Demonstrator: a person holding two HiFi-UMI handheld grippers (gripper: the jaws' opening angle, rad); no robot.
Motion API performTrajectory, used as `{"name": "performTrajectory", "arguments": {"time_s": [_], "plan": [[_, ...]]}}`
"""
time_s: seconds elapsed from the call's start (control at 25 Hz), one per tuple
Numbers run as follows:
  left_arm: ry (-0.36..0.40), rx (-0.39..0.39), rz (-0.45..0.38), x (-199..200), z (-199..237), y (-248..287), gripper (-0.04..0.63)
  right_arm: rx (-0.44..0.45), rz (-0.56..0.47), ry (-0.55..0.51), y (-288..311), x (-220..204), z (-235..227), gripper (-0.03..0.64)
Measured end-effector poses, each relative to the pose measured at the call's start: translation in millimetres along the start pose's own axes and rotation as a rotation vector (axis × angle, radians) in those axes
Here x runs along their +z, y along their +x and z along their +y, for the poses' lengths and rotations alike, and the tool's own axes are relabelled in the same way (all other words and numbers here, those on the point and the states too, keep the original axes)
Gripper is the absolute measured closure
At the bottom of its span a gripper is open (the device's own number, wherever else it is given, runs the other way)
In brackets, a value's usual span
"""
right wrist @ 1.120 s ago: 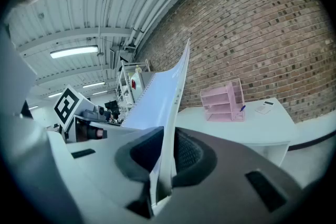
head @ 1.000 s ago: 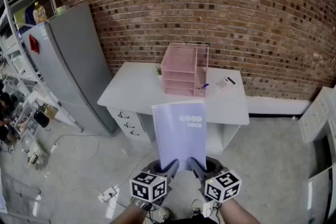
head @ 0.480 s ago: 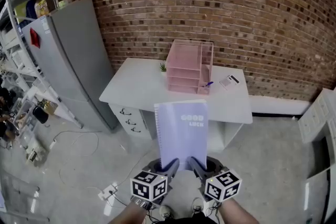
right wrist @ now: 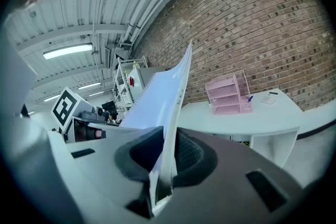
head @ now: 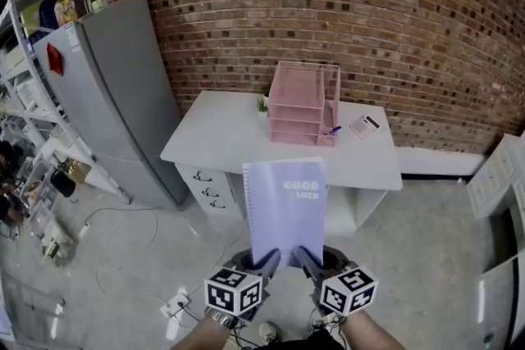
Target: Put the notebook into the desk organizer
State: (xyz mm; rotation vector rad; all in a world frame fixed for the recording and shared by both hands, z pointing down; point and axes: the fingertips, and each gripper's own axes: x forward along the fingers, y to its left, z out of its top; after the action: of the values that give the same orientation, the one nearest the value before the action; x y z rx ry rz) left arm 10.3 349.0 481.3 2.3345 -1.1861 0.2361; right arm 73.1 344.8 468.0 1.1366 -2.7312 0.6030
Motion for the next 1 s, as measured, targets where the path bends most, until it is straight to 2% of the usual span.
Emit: {"name": "performTrajectory", "arguments": {"time_s": [0.32, 0.56, 0.72, 1.0], "plan": [[0.003, 0.003, -0.002, 6, 27, -14, 0.518, 0.003, 0.001, 0.011, 26, 0, 17, 0.565], [-0.001, 0.017, -0.004, 15, 43, -3, 0.518, 0.02, 0.006, 0.016, 45, 6, 7, 0.565], [-0.008, 0.029, -0.006, 26, 54, 13, 0.518, 0.034, 0.011, 0.019, 60, 14, -8, 0.565], [-0.008, 0.051, -0.005, 52, 69, 67, 0.518, 0.056, 0.017, 0.04, 87, 34, -62, 0.565]]}}
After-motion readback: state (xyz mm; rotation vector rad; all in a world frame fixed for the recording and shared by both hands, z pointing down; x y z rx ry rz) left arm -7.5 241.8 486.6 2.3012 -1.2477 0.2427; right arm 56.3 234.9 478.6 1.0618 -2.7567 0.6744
